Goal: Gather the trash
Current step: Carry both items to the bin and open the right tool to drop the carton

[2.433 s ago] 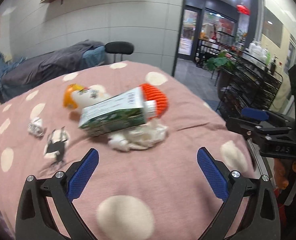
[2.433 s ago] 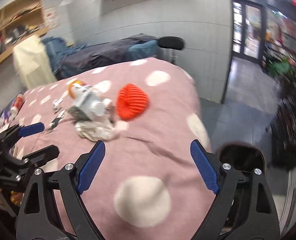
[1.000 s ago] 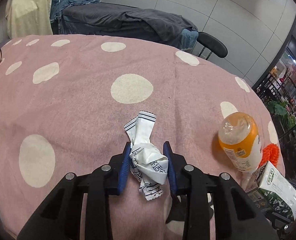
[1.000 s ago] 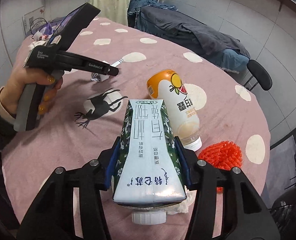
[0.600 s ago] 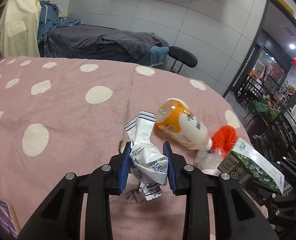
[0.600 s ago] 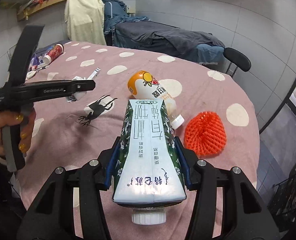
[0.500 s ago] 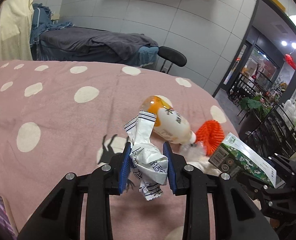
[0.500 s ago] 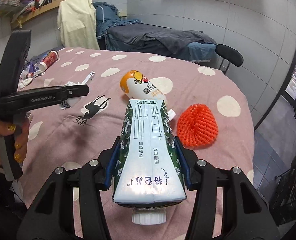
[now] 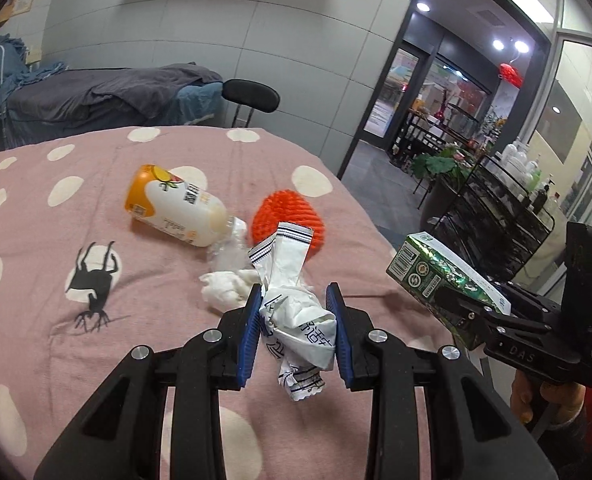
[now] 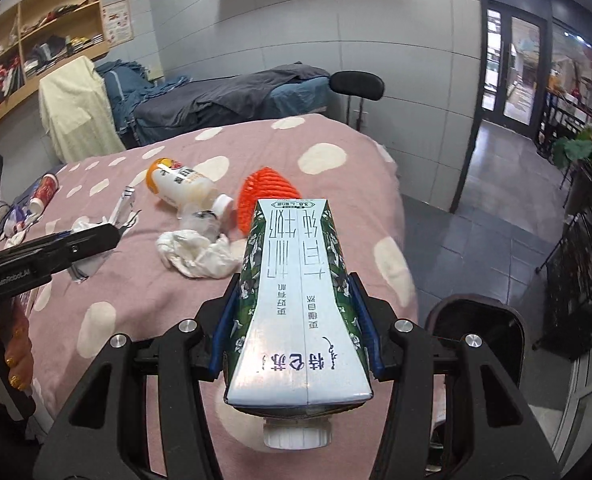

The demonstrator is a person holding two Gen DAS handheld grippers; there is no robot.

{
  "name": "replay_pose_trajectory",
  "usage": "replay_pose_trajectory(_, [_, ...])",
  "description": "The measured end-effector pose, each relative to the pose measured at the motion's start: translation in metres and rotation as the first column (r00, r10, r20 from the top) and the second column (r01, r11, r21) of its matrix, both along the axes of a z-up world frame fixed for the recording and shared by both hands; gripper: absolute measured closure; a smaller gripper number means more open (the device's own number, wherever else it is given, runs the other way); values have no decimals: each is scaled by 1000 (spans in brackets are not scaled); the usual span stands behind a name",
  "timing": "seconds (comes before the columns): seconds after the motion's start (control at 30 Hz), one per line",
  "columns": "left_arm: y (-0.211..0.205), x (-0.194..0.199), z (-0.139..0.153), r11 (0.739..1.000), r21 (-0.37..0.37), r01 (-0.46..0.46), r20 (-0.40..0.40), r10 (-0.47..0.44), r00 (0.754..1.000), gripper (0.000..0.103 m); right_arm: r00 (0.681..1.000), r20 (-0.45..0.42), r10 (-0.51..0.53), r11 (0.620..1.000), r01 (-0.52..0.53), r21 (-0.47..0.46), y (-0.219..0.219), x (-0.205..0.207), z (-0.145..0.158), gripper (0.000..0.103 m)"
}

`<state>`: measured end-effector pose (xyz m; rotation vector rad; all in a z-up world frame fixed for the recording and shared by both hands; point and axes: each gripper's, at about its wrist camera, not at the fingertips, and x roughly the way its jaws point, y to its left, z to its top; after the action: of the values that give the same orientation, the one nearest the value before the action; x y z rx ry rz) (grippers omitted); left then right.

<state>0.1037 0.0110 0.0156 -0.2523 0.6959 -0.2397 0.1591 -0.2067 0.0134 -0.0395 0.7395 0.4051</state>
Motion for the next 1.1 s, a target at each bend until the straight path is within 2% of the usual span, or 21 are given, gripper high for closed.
replay_pose_trajectory(0.17, [-33, 0, -2, 997, 3, 81, 2, -81, 997, 71, 989, -27, -143, 990, 143, 17, -52, -4, -12, 51])
replay_pose_trajectory(0.3, [-56, 0, -2, 990, 11, 140, 10, -140, 990, 71, 966, -61, -253, 967, 254, 14, -92, -5, -30, 51])
replay_pose_trajectory(0.53, [-92, 6, 0, 974, 37, 226, 18, -226, 974, 71, 897, -154, -413, 910, 410, -54, -142, 4, -83, 51])
replay_pose_trajectory(0.9, [-137, 8, 3, 944, 66, 323, 18, -324, 946, 71, 782, -332, -527, 848, 506, -156, -178, 40, -176, 51])
replay_pose_trajectory(1.1, [-148, 8, 3, 935, 74, 347, 11, -348, 937, 71, 747, -386, -542, 839, 512, -187, -184, 51, -205, 51])
